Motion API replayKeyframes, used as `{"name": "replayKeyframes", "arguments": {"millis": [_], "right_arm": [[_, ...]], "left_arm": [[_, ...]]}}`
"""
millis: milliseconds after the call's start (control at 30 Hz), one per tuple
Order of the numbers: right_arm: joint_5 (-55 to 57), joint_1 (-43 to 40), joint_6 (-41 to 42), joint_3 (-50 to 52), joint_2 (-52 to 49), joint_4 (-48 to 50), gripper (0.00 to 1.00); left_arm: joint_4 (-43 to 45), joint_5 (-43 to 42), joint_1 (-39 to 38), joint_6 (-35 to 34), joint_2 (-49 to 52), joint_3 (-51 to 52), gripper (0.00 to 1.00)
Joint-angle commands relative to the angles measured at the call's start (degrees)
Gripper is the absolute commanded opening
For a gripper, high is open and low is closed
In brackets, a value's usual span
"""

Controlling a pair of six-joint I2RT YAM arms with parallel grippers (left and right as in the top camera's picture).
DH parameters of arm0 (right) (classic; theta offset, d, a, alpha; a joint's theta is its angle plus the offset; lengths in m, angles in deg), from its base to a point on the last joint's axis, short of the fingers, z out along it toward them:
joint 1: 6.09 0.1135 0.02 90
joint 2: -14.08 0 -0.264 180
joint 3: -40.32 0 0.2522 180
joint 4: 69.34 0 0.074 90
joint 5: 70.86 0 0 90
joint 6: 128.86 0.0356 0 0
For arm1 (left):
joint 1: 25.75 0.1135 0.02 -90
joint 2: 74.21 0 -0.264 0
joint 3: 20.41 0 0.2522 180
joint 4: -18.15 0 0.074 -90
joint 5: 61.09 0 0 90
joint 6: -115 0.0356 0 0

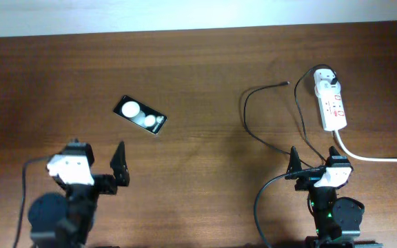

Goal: Plug charger to phone and switch on socket
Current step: 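Reach the left gripper over the black phone and grasp it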

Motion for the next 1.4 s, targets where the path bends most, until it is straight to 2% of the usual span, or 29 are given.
{"name": "replayKeyframes", "arguments": {"millis": [0,100,233,300,433,500,600,633,700,767,933,1100,1267,1367], "right_arm": [[-0.5,-0.44,0.2,0.52,0.48,0.04,0.99],[-0.5,-0.44,0.2,0.52,0.48,0.02,0.99],[-0.5,-0.44,0.2,0.52,0.48,0.02,0.99],[-0.5,-0.44,0.2,0.52,0.48,0.04,0.99],[-0.5,-0.44,0.2,0.52,0.48,0.02,0.99],[-0.5,-0.44,0.2,0.52,0.48,0.02,0.99],[-0.5,-0.44,0.2,0.52,0.48,0.04,0.99],[-0.5,-0.44,0.2,0.52,0.48,0.02,0.99],[-0.5,-0.44,0.2,0.52,0.48,0.02,0.99],[-0.5,-0.44,0.2,0.52,0.48,0.04,0.99],[-0.5,-0.44,0.2,0.52,0.48,0.02,0.99],[-0.5,-0.44,0.2,0.52,0.48,0.02,0.99],[-0.5,-0.44,0.2,0.52,0.48,0.02,0.99],[-0.5,-0.44,0.2,0.52,0.48,0.02,0.99]], "left_arm": [[-6.93,-0.66,0.35,-0.79,8.37,-9.16,0.99],[-18.51,-2.19,0.35,-0.74,23.04,-21.68,0.99],[-26.56,-7.15,0.35,-0.74,36.57,-30.56,0.99],[-27.91,-11.02,0.35,-0.74,42.88,-31.19,0.99],[-33.79,-11.28,0.35,-0.79,50.93,-31.19,0.99],[-37.13,-15.23,0.35,-0.76,56.19,-31.19,0.99],[-36.57,-15.61,0.35,-1.68,61.35,-31.19,1.0],[-36.59,-15.61,0.35,-4.22,61.96,-31.19,0.94],[-36.11,-13.62,0.35,-12.22,61.83,-31.93,0.95],[-37.51,-7.1,-0.09,-21.57,61.83,-35.39,0.95],[-41.42,7.96,-6.12,-34.1,61.92,-49.9,0.99],[-42.62,8.9,-6.91,-36.39,65.42,-61.31,1.0],[-47.87,8.92,-6.91,-39.78,77.96,-75.28,1.0],[-49.83,9.09,-6.91,-45.88,84.78,-77.61,1.0]]}}
